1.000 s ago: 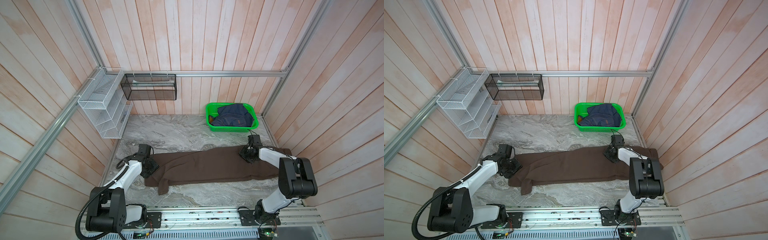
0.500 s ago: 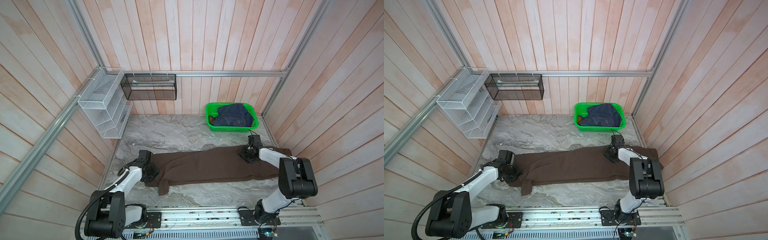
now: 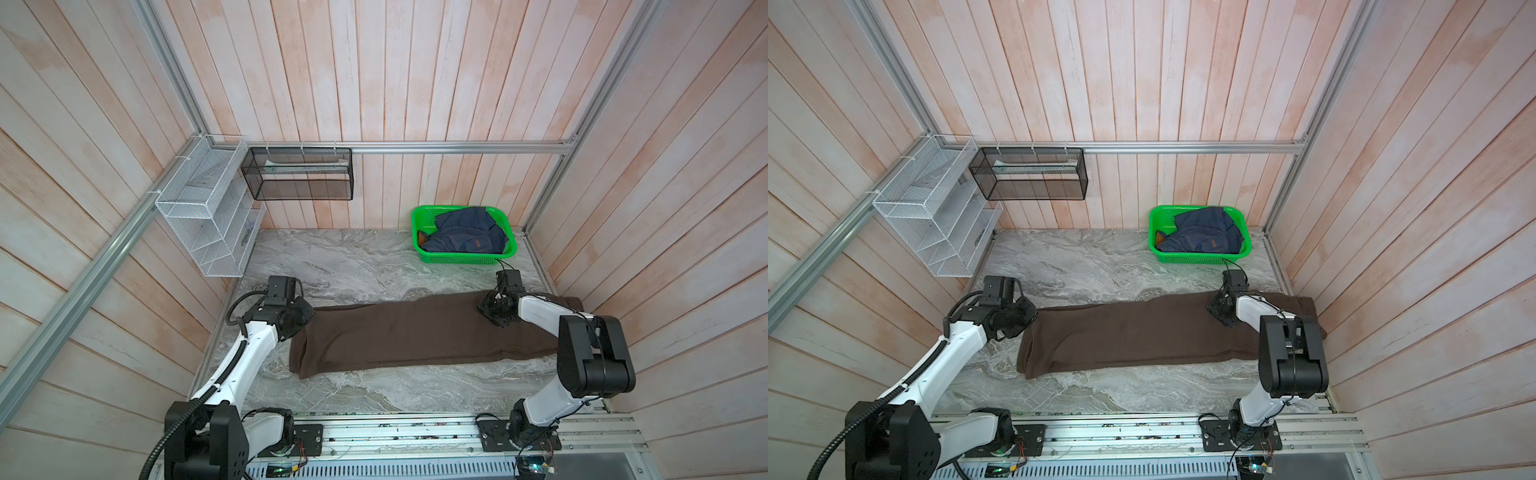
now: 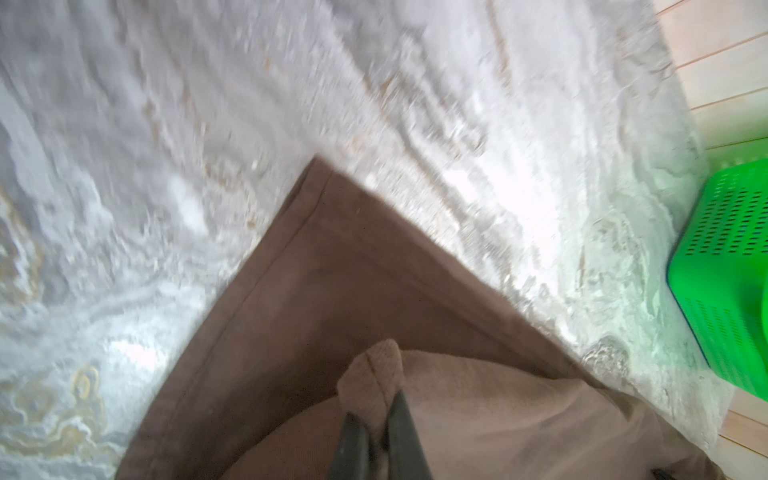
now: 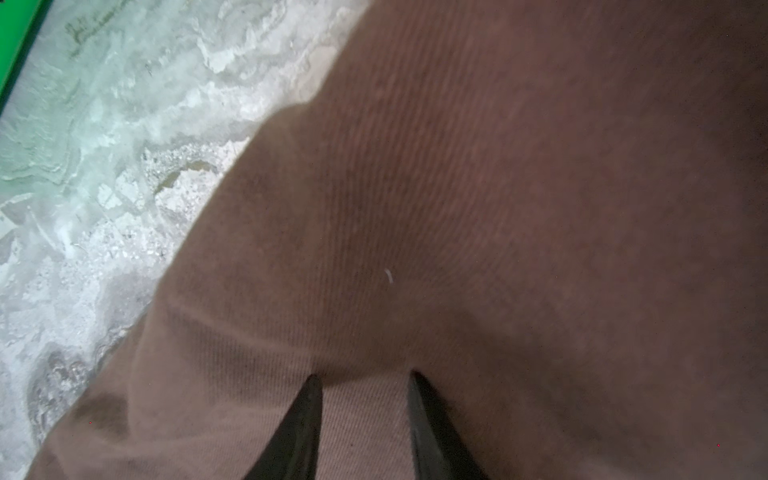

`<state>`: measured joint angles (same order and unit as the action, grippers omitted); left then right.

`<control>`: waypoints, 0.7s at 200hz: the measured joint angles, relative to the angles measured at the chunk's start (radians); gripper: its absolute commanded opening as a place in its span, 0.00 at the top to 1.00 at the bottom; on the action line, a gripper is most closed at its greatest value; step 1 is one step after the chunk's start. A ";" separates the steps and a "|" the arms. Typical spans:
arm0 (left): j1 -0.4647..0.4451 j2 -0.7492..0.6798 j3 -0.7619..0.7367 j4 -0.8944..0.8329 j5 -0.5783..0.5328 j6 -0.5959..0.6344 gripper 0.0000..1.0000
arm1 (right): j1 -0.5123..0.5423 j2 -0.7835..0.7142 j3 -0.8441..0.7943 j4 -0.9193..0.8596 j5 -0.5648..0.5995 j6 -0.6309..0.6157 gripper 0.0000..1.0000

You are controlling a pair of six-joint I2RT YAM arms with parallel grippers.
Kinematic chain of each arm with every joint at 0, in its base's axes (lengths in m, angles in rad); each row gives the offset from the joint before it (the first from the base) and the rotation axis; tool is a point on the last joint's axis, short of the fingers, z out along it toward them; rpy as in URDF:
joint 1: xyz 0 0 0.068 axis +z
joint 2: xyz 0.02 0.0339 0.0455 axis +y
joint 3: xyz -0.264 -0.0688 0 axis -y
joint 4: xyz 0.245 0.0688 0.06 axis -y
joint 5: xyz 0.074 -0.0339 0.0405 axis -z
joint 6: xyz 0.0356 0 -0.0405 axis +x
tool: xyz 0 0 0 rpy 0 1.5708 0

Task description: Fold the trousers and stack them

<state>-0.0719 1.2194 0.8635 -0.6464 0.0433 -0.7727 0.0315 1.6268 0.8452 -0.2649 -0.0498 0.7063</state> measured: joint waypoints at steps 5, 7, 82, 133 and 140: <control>0.000 0.018 0.026 -0.005 -0.009 0.016 1.00 | 0.000 0.000 0.000 0.000 0.000 0.000 0.62; 0.000 0.023 0.032 -0.007 -0.012 0.019 1.00 | 0.000 0.000 0.000 0.000 0.000 0.000 0.62; 0.002 0.315 0.137 -0.055 -0.085 0.122 0.52 | 0.002 -0.013 -0.006 -0.011 0.000 -0.004 0.56; 0.011 0.256 0.168 -0.103 -0.150 0.135 0.33 | 0.026 -0.037 -0.007 -0.069 0.011 -0.011 0.47; 0.015 0.241 0.168 -0.108 -0.152 0.135 0.33 | 0.028 -0.040 -0.007 -0.078 0.011 -0.011 0.47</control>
<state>-0.0570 1.4605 1.0313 -0.7544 -0.1089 -0.6376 0.0597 1.5871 0.8383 -0.3431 -0.0383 0.6949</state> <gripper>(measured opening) 0.663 0.526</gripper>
